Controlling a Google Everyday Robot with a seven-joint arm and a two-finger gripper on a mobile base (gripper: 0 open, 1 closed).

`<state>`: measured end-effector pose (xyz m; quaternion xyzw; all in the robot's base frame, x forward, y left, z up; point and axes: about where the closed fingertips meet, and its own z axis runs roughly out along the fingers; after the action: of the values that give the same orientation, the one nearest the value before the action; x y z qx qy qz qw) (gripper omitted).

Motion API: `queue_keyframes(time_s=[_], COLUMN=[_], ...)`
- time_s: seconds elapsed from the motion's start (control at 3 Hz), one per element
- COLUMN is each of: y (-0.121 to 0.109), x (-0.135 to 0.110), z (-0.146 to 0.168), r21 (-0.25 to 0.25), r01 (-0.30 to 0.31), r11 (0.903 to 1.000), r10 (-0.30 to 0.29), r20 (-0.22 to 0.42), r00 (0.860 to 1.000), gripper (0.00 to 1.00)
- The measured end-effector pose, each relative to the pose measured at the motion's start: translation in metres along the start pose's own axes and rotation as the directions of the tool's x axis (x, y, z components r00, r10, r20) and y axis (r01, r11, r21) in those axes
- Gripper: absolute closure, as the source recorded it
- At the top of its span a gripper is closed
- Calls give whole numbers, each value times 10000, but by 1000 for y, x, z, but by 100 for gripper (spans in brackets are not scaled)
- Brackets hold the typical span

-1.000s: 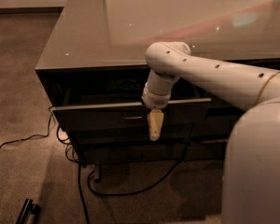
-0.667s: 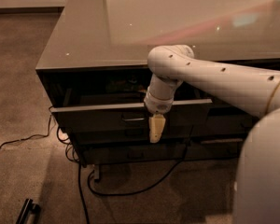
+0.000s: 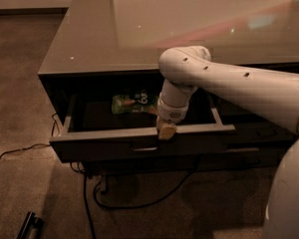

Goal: Open top drawer

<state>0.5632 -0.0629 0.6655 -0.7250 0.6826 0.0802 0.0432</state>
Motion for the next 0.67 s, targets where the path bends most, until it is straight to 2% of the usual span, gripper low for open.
queue_keyframes(time_s=[0.33, 0.67], y=[0, 0], x=[-1, -1], z=[-5, -5], r21=[0, -1], r01=[1, 1], r11=[10000, 10000], r10=[-1, -1], r20=[0, -1], r00=[10000, 10000], gripper=[62, 39])
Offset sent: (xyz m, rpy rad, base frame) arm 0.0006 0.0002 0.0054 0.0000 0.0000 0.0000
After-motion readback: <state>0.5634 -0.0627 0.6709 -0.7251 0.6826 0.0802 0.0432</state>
